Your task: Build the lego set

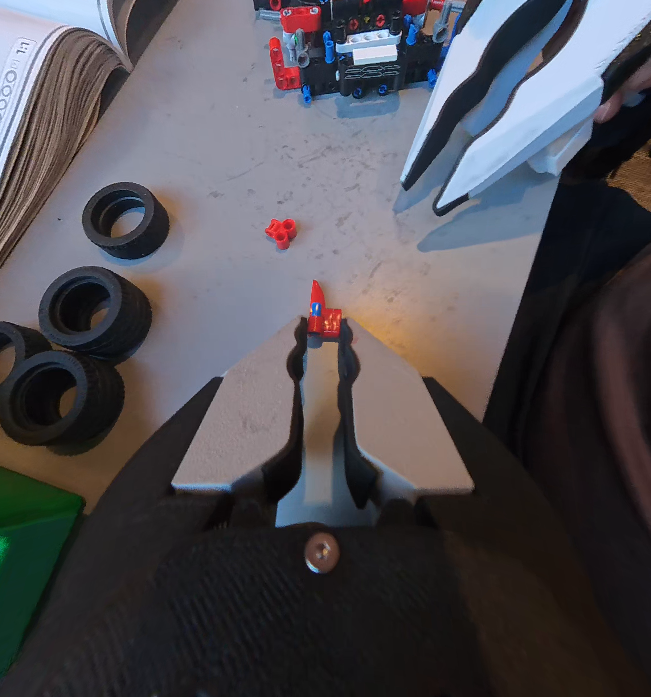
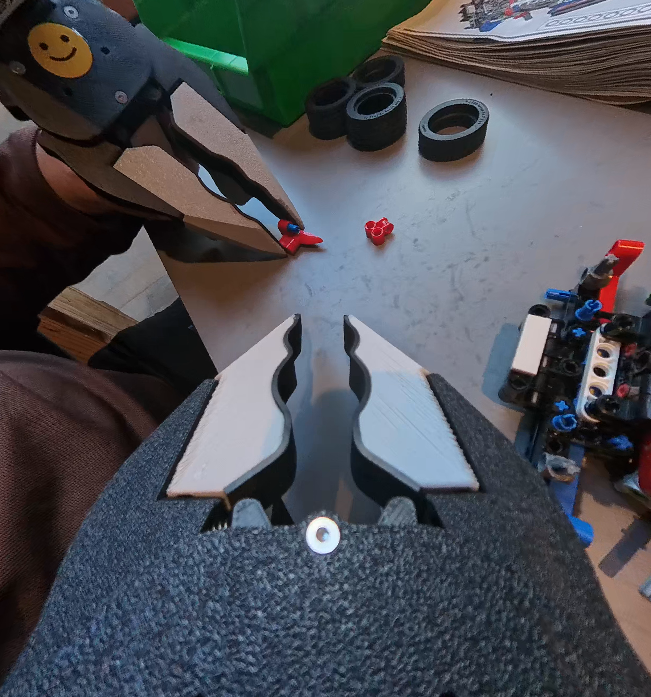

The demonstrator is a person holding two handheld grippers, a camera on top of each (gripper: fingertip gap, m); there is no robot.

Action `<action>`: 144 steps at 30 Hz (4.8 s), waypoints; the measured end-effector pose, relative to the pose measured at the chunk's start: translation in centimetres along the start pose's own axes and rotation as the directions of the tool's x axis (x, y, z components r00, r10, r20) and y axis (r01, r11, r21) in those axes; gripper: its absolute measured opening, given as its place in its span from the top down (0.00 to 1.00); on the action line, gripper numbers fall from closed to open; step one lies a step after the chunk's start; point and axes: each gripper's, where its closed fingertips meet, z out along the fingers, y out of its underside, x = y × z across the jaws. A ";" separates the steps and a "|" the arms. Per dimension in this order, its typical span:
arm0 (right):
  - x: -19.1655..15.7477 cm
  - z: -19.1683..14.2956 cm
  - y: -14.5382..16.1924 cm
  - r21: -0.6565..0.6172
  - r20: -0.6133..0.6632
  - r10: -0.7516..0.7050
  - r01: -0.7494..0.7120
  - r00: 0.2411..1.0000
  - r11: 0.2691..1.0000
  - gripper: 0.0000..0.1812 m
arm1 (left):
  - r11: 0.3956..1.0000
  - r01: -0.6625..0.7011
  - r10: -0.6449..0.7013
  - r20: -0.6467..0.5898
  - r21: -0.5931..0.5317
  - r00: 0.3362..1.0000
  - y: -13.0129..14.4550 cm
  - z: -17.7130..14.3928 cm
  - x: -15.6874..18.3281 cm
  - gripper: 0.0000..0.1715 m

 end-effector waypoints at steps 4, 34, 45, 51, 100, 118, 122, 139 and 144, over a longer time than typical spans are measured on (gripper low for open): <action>-0.1 0.2 -0.2 -0.003 -0.004 -0.006 0.006 1.000 1.000 0.88 | 1.000 -0.009 0.009 -0.012 0.000 1.000 0.0 0.0 0.0 0.92; 3.5 5.5 -2.6 -0.233 -0.167 -0.214 0.172 0.963 0.957 0.96 | 0.998 -0.064 0.064 0.028 0.004 0.998 0.0 -0.1 -0.2 0.92; -1.1 4.0 -1.2 -0.229 0.007 -0.307 0.300 0.952 0.926 0.96 | 0.978 -0.206 0.207 -0.048 0.029 0.977 0.1 -0.3 0.2 0.92; -2.1 4.0 -1.9 -0.172 0.072 -0.248 0.257 0.966 0.951 0.96 | 0.972 -0.232 0.235 -0.082 0.038 0.969 0.0 -0.2 0.4 0.92; -1.8 5.7 -1.6 -0.180 0.215 -0.426 0.464 0.879 0.867 0.96 | 0.986 -0.162 0.165 -0.195 0.030 0.967 0.0 0.0 0.6 0.92; -1.7 5.5 -2.0 -0.133 0.177 -0.507 0.531 0.843 0.837 0.96 | 0.985 -0.169 0.172 -0.189 0.033 0.967 -0.1 0.1 0.7 0.92; -1.8 5.4 -2.1 -0.126 0.198 -0.482 0.510 0.853 0.851 0.96 | 0.976 -0.213 0.217 -0.147 0.042 0.965 -0.1 0.0 0.7 0.92; 1.0 4.8 -1.4 -0.212 0.076 -0.467 0.472 0.881 0.856 0.96 | 0.993 -0.119 0.121 -0.164 0.022 0.979 -0.4 0.5 -0.2 0.92; 1.1 4.6 -1.4 -0.228 0.022 -0.466 0.458 0.885 0.859 0.93 | 0.987 -0.156 0.158 -0.111 0.028 0.981 -0.4 0.5 -0.5 0.92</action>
